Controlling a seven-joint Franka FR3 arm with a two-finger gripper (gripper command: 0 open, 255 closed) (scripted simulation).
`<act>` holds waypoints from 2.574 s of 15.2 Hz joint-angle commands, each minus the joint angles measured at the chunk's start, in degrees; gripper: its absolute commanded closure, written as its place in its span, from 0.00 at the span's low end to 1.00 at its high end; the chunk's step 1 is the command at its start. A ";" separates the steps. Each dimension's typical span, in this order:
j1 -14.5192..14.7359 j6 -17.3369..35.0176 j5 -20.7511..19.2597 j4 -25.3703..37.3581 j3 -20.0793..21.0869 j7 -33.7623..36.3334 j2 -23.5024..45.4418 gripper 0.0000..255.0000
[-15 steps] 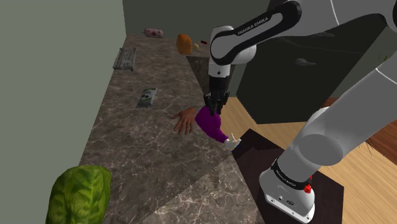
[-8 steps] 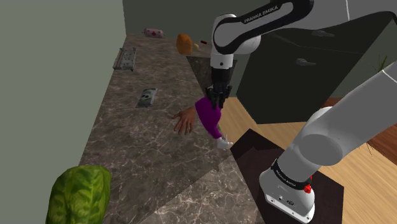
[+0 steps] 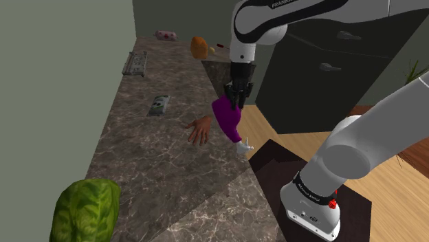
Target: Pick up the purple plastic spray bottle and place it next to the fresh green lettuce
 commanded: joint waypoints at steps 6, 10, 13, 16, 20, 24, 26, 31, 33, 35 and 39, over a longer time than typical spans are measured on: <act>-0.06 -5.66 -0.21 3.80 -0.15 0.64 -1.87 1.00; -0.08 -8.81 -0.29 6.29 -0.24 1.01 -2.55 1.00; -0.09 -11.14 -0.34 8.27 -0.30 1.28 -2.93 1.00; -0.10 -13.46 -0.38 10.35 -0.37 1.55 -3.18 1.00; -0.10 -16.53 -0.42 13.28 -0.46 1.91 -3.34 1.00; -0.10 -19.57 -0.43 16.38 -0.54 2.27 -3.30 1.00; -0.10 -21.09 -0.43 18.01 -0.59 2.46 -3.20 1.00; -0.09 -24.88 -0.40 22.28 -0.70 2.92 -2.75 1.00; -0.09 -26.40 -0.37 24.07 -0.74 3.11 -2.48 1.00; -0.08 -27.93 -0.35 25.92 -0.79 3.30 -2.16 1.00; 0.94 -28.82 1.14 26.54 1.00 6.28 -2.87 1.00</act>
